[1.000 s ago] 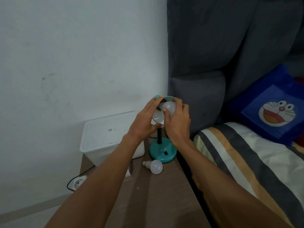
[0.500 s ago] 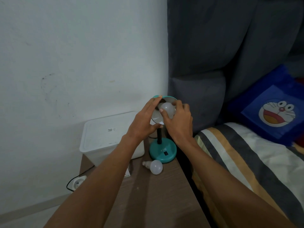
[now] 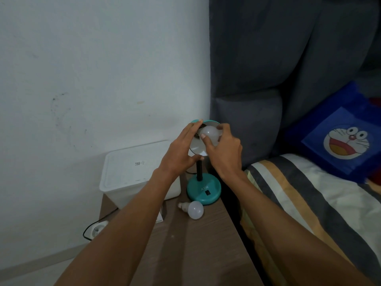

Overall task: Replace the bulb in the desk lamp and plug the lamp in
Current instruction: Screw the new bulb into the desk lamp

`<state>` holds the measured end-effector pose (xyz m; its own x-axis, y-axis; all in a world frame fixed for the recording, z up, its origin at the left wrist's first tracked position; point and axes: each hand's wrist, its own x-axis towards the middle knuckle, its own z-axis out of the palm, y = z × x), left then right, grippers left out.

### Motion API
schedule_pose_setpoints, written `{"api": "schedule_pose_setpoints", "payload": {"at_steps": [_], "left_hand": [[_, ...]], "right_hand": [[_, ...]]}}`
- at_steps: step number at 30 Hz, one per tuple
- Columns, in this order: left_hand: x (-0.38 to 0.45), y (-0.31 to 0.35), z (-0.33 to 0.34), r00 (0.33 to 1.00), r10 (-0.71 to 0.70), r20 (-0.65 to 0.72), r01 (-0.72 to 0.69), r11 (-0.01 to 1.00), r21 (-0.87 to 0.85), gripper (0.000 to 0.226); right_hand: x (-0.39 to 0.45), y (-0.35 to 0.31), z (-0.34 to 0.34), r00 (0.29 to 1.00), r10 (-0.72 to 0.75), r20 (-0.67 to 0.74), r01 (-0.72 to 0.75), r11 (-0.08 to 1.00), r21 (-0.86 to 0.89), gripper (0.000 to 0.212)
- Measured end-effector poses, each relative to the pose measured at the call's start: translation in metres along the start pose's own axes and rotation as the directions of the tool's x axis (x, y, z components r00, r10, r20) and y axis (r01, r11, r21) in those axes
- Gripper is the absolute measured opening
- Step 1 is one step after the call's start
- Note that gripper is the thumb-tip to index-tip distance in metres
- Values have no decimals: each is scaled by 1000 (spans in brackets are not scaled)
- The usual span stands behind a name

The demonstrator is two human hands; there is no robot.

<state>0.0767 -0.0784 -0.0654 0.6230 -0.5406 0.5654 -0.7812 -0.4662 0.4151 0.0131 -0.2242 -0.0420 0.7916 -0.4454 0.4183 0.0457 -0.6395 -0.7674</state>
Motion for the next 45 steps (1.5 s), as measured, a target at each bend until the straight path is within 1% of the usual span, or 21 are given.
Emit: {"api": "schedule_pose_setpoints", "payload": {"at_steps": [3, 7, 9, 11, 13, 16, 17, 22, 26, 28, 31, 34, 36, 38, 40, 42, 44, 45], "left_hand": [[1, -1, -1, 1000, 0, 2, 0, 1000, 5, 101], [1, 1, 2, 1000, -5, 1, 5, 1000, -13, 98], [1, 1, 2, 1000, -7, -8, 7, 1000, -21, 96], [1, 0, 1, 1000, -10, -9, 10, 1000, -25, 95], [2, -1, 2, 1000, -15, -8, 15, 1000, -16, 97], [2, -4, 2, 1000, -21, -5, 21, 1000, 10, 101], [2, -4, 2, 1000, -22, -4, 22, 1000, 16, 101], [1, -1, 1, 1000, -15, -10, 15, 999, 29, 100], [2, 1, 1, 1000, -11, -12, 12, 1000, 26, 99], [3, 0, 2, 1000, -9, -9, 9, 1000, 27, 98], [2, -2, 3, 1000, -10, -1, 10, 1000, 22, 98], [1, -4, 4, 1000, -16, -3, 16, 1000, 15, 98], [1, -3, 4, 1000, -21, -1, 22, 1000, 16, 99], [1, -3, 4, 1000, -13, 0, 13, 1000, 19, 100], [2, -2, 4, 1000, -4, 0, 4, 1000, 15, 98], [1, -2, 3, 1000, -1, -1, 1, 1000, 17, 98], [0, -2, 3, 1000, -3, -5, 3, 1000, 24, 99], [0, -2, 3, 1000, -6, -3, 6, 1000, 24, 99]], "right_hand": [[-1, -2, 0, 999, -43, -1, 43, 999, -19, 49], [-6, -3, 3, 994, -109, 13, 109, 994, -26, 45], [-7, 1, 4, 988, -147, 43, 149, 988, -47, 49], [-7, 4, 4, 986, -149, 77, 154, 986, -59, 55], [-6, 5, 4, 992, -93, 80, 98, 993, -62, 57], [-4, 4, 4, 995, 67, 69, -67, 998, -11, 58], [-4, 3, 4, 993, 97, 66, -98, 995, 7, 58], [-4, 2, 4, 987, 158, 39, -161, 985, 66, 55], [-1, 3, 4, 971, 237, 45, -241, 961, 136, 55], [-1, 3, 4, 971, 234, 53, -240, 958, 156, 53], [-4, 3, 6, 990, 123, 70, -132, 982, 139, 48], [-3, 5, 8, 990, 76, 118, -88, 991, 97, 59], [-2, 5, 7, 990, 90, 111, -98, 993, 62, 61], [-1, 4, 7, 989, 115, 93, -118, 992, 32, 57], [1, 4, 8, 983, 168, 79, -170, 985, 30, 57], [3, 5, 11, 974, 215, 69, -218, 975, 32, 66], [4, 6, 12, 971, 229, 64, -231, 973, 24, 76], [3, 5, 11, 970, 235, 55, -237, 971, 33, 75]]}}
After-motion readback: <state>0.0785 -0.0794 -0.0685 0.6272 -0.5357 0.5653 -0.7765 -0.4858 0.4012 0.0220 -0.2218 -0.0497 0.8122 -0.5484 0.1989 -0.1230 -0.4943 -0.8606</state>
